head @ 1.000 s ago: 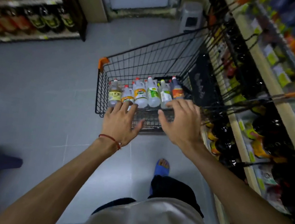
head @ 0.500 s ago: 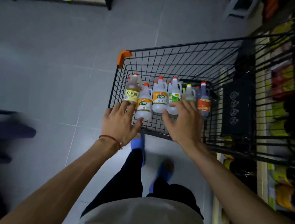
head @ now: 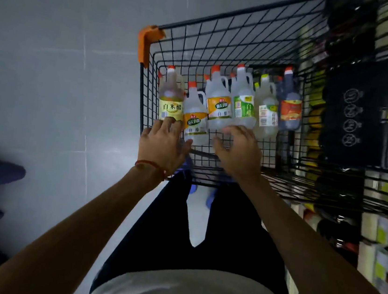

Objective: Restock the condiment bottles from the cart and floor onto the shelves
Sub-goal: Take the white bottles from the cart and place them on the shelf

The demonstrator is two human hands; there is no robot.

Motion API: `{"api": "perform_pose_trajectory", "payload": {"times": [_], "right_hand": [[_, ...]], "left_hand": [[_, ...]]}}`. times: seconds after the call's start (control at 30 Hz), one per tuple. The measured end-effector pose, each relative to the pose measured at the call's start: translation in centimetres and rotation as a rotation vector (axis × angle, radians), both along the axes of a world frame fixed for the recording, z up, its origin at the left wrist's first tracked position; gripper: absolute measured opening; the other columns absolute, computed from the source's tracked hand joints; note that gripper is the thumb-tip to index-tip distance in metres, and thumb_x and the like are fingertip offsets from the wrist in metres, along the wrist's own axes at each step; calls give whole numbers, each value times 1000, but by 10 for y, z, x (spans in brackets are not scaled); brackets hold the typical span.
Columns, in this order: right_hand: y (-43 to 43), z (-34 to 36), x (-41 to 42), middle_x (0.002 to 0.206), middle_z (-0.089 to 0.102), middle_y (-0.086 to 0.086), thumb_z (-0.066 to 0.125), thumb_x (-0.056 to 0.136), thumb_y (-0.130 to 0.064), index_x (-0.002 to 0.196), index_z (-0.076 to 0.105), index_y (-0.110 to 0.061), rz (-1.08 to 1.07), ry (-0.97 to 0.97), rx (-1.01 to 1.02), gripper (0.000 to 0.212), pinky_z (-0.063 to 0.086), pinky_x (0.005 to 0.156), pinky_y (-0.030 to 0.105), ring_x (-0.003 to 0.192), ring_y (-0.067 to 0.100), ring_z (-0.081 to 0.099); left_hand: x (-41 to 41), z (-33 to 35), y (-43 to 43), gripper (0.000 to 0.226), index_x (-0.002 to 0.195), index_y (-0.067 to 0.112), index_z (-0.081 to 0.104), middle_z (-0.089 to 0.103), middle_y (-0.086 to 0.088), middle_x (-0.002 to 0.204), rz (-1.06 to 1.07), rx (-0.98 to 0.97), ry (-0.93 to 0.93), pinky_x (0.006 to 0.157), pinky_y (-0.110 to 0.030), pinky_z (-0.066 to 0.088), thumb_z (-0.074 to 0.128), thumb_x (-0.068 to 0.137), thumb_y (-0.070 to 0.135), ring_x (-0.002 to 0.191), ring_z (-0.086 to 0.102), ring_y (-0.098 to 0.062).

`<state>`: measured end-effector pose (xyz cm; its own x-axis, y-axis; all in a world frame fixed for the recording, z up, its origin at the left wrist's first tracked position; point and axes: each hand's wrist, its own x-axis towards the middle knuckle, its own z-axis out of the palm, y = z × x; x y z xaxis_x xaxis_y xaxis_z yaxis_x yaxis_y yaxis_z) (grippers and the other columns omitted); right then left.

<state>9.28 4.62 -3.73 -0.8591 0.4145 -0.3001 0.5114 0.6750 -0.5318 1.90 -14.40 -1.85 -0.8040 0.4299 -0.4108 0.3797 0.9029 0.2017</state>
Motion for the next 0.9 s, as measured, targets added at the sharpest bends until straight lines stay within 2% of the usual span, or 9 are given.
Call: {"api": "perform_pose_trajectory", "payload": {"times": [0.13,0.27,0.37,0.43,0.5,0.63,0.7,0.8,0.9], "right_hand": [[-3,-44,-12,111,69,8,62,86,-55,112,71,-12,1,-176,-147,51,51,86,38,108,31,62],[-6,-88,-31,115,69,5,65,77,-65,114,69,-14,-145,-414,-445,62,47,85,33,110,28,64],[-12,-121,-45,114,71,0,69,68,-69,117,71,-19,-236,-429,-584,70,51,89,35,109,25,67],[-19,-132,-53,119,69,-2,78,83,-51,129,68,-17,-288,-435,-670,58,49,90,29,110,21,65],[-24,-141,-60,120,66,0,78,92,-37,134,65,-13,-316,-470,-722,51,44,81,22,108,18,62],[-29,-159,-65,125,72,7,85,85,-38,133,67,-10,-499,-481,-828,58,49,55,12,107,24,71],[-34,-165,-65,123,74,7,88,82,-32,131,68,-10,-552,-467,-891,58,55,61,18,110,24,72],[-37,-173,-64,124,74,5,93,76,-29,130,69,-11,-568,-447,-907,62,59,80,29,112,23,70],[-31,-173,-65,121,74,2,95,72,-36,128,69,-14,-526,-490,-879,65,58,74,26,108,19,71]], "left_hand": [[-12,-24,-1,51,134,18,50,56,-4,132,13,18,-36,100,-48,45,46,100,55,123,51,-27],[-20,-43,-2,49,132,18,52,56,-4,130,41,29,-46,98,-47,46,48,100,54,120,53,-28],[-22,-54,-1,49,132,16,53,56,-6,133,77,40,-34,98,-47,47,49,100,53,121,53,-28],[-23,-62,0,49,133,15,53,55,-7,135,92,53,-38,99,-46,46,49,100,52,122,52,-28],[-25,-69,0,48,134,15,52,55,-7,134,94,55,-50,100,-47,46,50,100,50,122,52,-29],[-26,-81,-1,47,133,13,53,56,-10,131,93,58,-69,99,-48,47,52,99,46,120,52,-31],[-24,-83,-1,46,133,13,53,57,-10,131,84,62,-60,98,-49,46,52,99,44,120,53,-32],[-24,-85,-2,45,133,13,52,56,-10,133,84,61,-74,99,-49,45,50,99,43,121,52,-32],[-23,-86,-2,44,132,13,52,56,-10,133,87,53,-84,100,-49,45,50,99,44,121,52,-31]]}}
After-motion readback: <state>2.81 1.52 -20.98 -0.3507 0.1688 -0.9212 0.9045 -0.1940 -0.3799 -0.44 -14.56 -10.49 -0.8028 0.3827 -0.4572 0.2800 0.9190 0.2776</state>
